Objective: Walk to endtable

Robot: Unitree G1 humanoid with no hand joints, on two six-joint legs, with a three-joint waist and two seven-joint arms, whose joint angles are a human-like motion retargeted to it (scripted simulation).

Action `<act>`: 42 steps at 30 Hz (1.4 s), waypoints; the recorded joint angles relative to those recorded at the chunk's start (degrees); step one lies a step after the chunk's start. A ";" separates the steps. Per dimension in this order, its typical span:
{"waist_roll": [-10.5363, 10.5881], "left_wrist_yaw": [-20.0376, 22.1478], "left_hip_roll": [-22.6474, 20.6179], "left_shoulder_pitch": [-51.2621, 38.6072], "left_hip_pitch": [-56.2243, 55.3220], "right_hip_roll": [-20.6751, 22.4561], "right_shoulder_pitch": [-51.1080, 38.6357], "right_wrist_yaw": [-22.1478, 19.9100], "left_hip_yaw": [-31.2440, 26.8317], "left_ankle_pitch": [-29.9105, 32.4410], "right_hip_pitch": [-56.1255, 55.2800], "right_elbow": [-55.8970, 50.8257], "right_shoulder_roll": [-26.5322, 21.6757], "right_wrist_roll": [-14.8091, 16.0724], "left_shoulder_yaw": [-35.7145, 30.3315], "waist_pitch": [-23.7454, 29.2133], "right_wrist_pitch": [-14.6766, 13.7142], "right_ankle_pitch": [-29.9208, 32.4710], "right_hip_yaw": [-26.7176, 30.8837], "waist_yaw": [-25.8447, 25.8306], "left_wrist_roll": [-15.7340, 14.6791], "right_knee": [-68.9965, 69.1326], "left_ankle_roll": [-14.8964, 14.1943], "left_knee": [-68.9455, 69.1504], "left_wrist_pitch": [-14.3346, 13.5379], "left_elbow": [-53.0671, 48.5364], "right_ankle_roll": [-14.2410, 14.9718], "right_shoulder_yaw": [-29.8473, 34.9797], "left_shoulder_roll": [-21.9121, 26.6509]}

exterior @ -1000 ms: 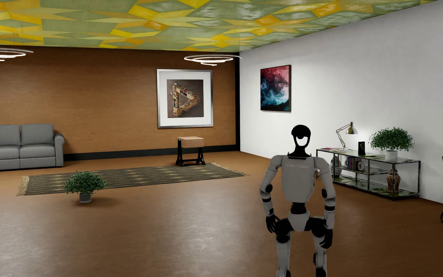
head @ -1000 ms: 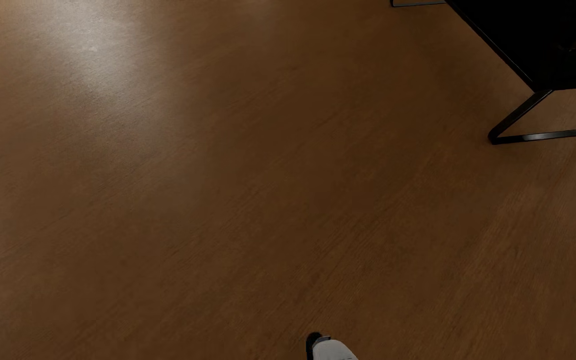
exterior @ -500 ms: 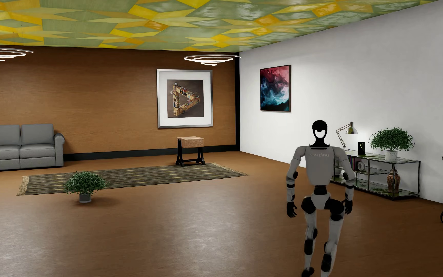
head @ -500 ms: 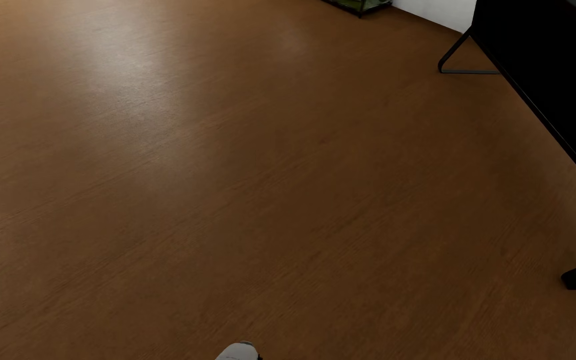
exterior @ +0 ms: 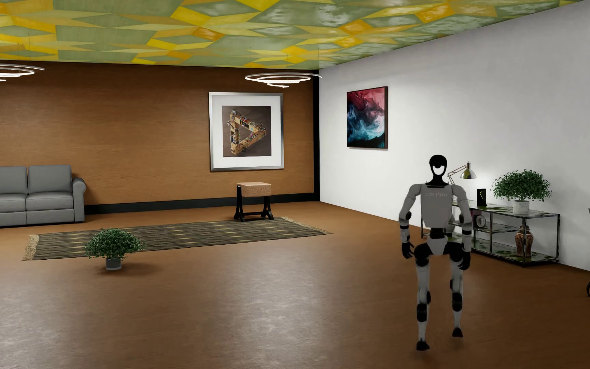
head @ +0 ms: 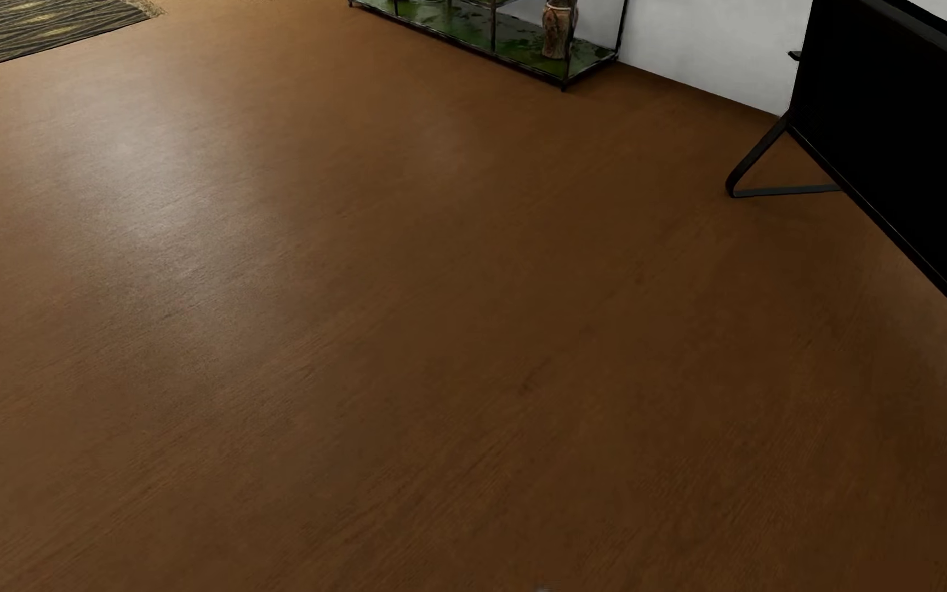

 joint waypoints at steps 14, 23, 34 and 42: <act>2.96 0.00 4.21 7.86 -33.69 4.54 -5.39 0.00 0.00 6.53 31.57 -9.11 -4.34 0.00 -2.64 -0.02 0.00 -25.53 0.00 17.78 0.00 -13.61 0.00 30.04 0.00 10.61 0.00 -6.68 1.47; 3.41 0.00 -2.03 7.91 -39.28 -3.61 -7.54 0.00 0.00 1.61 31.62 -4.91 -2.62 0.00 -5.57 -1.00 0.00 -7.93 0.00 18.43 0.00 32.10 0.00 21.21 0.00 20.29 0.00 -12.10 1.70; 5.21 0.00 5.15 -1.69 8.32 -5.03 5.91 0.00 0.00 26.25 -11.81 2.69 -0.32 0.00 0.70 -2.54 0.00 -26.47 0.00 -7.75 0.00 -10.80 0.00 -0.99 0.00 -14.48 0.00 -2.98 2.45; 4.38 0.00 4.93 2.79 -23.55 6.19 -6.36 0.00 0.00 3.22 15.92 -0.79 -5.38 0.00 -5.94 0.82 0.00 -11.99 0.00 7.68 0.00 -4.18 0.00 45.77 0.00 8.87 0.00 -4.43 0.67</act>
